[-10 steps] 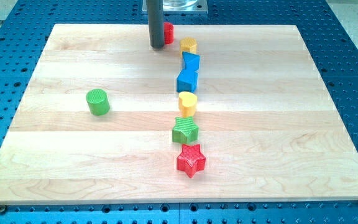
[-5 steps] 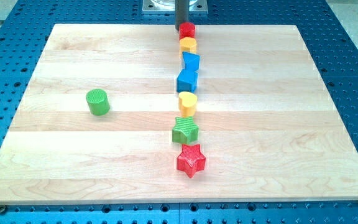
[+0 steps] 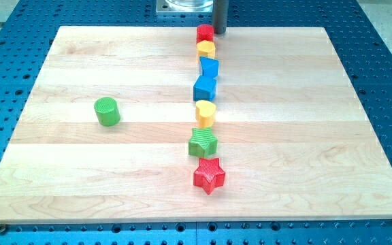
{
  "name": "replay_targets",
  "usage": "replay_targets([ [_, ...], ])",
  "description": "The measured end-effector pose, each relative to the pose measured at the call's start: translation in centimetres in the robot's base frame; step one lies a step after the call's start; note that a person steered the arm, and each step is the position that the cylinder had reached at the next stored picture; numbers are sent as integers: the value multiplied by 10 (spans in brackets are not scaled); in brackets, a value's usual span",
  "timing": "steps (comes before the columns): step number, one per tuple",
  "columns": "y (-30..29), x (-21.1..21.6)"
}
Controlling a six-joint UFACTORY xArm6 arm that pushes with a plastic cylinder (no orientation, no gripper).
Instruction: Push the red circle into the yellow hexagon
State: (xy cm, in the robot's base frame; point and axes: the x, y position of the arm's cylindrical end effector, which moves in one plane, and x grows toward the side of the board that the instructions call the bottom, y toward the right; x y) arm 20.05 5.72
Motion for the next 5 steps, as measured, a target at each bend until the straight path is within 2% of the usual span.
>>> replay_targets([
  [1,0,12],
  [3,-16,-6],
  [5,-21,8],
])
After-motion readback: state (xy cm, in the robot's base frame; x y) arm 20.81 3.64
